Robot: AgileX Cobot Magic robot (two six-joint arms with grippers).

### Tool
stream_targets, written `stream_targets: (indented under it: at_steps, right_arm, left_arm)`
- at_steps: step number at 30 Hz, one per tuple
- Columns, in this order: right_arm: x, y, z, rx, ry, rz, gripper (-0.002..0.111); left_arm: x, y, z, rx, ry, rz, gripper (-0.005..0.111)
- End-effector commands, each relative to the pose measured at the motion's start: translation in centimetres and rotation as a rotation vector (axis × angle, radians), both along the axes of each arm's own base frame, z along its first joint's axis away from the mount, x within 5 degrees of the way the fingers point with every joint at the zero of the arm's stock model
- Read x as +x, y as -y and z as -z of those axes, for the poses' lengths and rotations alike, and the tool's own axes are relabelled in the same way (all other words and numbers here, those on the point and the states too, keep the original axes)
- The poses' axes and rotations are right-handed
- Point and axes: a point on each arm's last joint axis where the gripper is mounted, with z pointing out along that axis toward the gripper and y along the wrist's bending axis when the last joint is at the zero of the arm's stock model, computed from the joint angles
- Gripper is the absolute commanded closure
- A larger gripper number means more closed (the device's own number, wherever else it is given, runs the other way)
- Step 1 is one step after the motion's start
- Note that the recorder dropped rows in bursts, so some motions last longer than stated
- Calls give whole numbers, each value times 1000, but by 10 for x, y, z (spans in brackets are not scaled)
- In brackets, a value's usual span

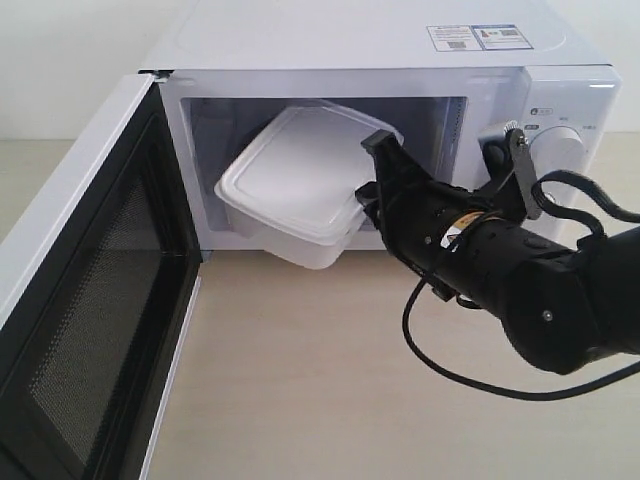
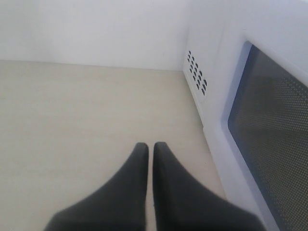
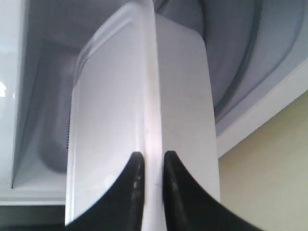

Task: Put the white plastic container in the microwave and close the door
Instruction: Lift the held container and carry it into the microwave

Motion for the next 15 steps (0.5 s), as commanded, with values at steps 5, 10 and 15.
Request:
stream_targets:
  at_steps: [5,10,15]
  right_arm:
    - [2,8,-2,72,-17,178,108]
    - [4,8,5,98,-45,215,108]
    - [16,-4,22,100,-76,201,108]
  left_arm:
    - [0,0,1,-12,-2,-2,102]
    - [0,0,1,-12,-2,-2,102]
    - [0,0,1,-12,-2,-2,102]
